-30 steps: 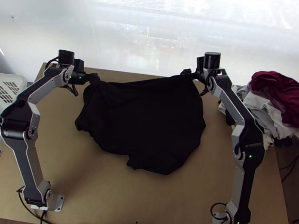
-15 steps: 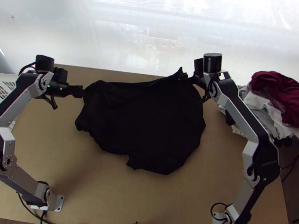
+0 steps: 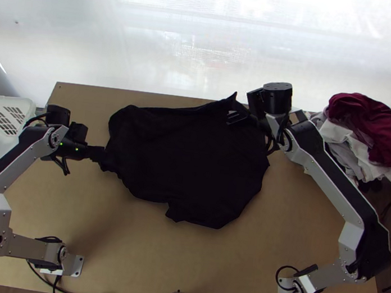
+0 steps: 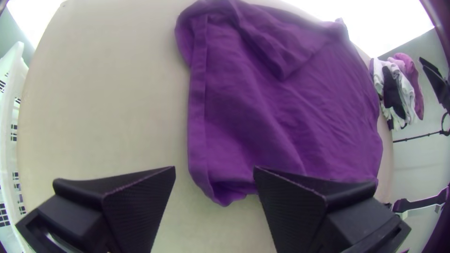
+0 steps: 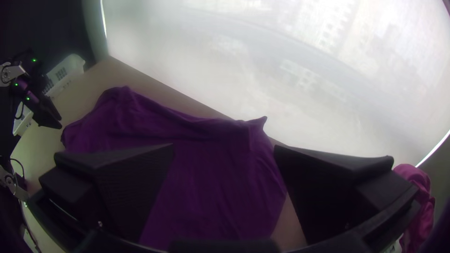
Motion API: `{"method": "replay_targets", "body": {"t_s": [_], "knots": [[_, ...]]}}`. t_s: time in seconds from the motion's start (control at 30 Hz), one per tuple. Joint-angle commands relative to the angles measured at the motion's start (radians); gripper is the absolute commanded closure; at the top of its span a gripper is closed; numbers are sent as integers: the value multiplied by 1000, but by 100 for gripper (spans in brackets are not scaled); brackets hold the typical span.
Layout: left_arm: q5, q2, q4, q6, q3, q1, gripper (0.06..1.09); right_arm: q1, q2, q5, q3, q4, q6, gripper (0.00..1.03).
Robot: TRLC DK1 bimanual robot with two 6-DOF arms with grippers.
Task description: Fold the t-shirt
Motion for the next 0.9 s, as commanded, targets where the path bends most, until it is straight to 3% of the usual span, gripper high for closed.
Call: {"method": "replay_targets", "body": {"t_s": [0.0,0.17,0.57,0.87], "knots": [[-9,10,88,5,-106,-11,31,21,-108,0,-64,-37,-9,5],[-23,49,143,-6,-115,-20,32,35,-154,-2,-129,-41,-7,5],[-9,79,144,-11,-98,-25,92,52,-193,-5,-199,-44,4,5],[-3,53,137,-29,-75,-30,105,156,-221,-29,-271,-86,19,5]]}}
